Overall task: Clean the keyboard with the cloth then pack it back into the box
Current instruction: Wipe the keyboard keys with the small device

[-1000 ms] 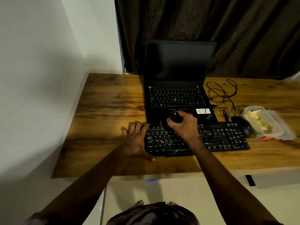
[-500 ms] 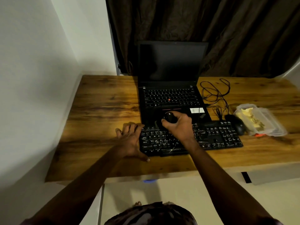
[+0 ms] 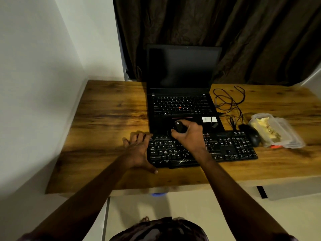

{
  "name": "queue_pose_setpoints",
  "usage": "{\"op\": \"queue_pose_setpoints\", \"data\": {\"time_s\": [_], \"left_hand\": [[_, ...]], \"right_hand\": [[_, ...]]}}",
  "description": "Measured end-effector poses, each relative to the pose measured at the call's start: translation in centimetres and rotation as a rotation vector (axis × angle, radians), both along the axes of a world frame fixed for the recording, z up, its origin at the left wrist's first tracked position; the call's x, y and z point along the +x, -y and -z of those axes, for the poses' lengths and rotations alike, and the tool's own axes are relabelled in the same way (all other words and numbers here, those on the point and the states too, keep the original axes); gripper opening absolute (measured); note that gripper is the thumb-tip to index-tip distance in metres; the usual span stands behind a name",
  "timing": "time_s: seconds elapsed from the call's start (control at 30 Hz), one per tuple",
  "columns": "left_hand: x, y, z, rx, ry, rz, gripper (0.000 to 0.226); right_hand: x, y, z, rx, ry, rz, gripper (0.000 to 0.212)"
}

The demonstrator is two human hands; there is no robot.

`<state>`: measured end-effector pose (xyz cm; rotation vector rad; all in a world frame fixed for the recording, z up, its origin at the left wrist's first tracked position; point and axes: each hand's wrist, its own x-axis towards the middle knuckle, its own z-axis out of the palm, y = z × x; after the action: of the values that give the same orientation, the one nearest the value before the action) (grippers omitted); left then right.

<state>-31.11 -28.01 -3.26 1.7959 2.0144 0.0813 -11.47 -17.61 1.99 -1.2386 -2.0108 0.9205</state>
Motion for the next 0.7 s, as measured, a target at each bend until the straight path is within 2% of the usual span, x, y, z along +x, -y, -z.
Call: {"op": "queue_pose_setpoints", "data": {"time_s": [0.1, 0.23, 0.33, 0.53, 0.7], "left_hand": [[0.1, 0.1, -0.5, -0.020, 0.000, -0.005, 0.148], [0.4, -0.3, -0.5, -0.057, -0.039, -0.010, 0.150], [0.6, -0.7, -0.6, -0.096, -0.084, -0.009, 0.152], [1.8, -1.5, -1.6, -0.159, -0.150, -0.021, 0.155], [2.6, -1.8, -2.0, -0.131, -0.231, 0.012, 0.150]], "right_hand": [[1.2, -0.4, -0.4, -0.022, -0.029, 0.041, 0.010], [3.4, -1.7, -0.4, -0.008, 0.055, 0.120, 0.012], [3.1, -1.7, -0.2, 0.018, 0.083, 0.097, 0.014], [0.3, -0.1, 0.0, -0.022, 0.012, 0.009, 0.014], [2.3, -1.0, -0.4, -0.071, -0.005, 0.075, 0.014]]}}
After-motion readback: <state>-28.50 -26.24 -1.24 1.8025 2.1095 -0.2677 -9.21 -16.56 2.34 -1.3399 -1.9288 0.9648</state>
